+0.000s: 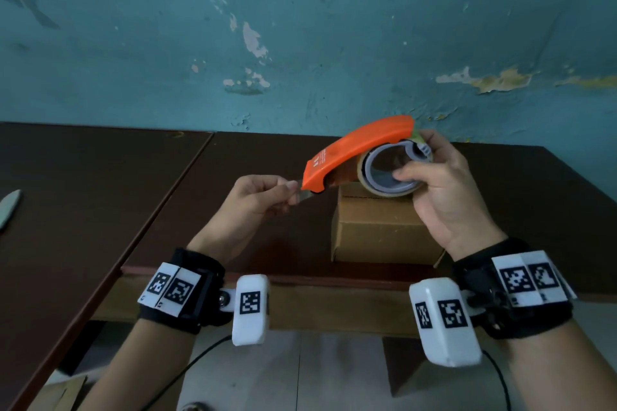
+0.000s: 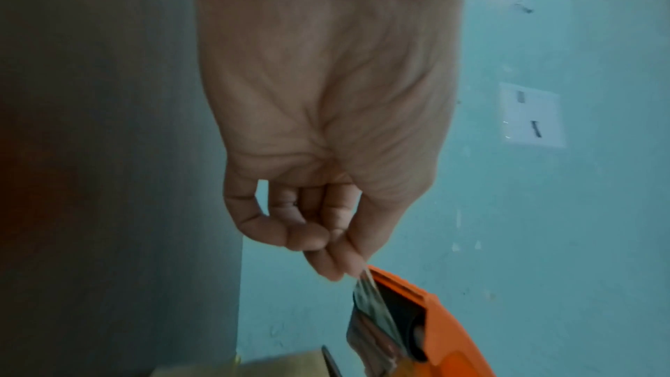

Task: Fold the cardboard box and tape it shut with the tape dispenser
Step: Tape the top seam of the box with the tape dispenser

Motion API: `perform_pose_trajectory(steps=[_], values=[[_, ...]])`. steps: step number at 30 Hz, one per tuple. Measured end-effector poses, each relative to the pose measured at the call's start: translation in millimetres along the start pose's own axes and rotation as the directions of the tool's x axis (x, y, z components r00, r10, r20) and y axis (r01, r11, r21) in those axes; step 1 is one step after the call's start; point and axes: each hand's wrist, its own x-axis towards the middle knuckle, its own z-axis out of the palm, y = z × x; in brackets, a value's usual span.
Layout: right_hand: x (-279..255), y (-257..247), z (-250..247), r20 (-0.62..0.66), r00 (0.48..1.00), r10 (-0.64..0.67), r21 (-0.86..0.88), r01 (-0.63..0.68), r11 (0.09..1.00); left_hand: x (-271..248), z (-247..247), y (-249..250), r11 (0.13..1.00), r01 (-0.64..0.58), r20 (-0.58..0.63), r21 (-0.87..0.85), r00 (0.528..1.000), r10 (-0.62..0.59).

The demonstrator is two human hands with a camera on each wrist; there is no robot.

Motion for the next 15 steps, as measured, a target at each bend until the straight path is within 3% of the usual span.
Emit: perform_pose_trajectory(steps=[10,15], values=[[1.1,3.9,2.1,-0.036,0.999,0.018,0.039,-0.016,0.999,-2.6,-12.2,0.8,0.999,-0.053,0.078,0.009,0.996,0.052],[0.8,2.1,-0.2,-0.063,0.998,0.003,0.047,-0.001,0.999,-0.2,-21.0,-1.0,0.999,-0.042,0.023,-0.003,0.999,0.042]])
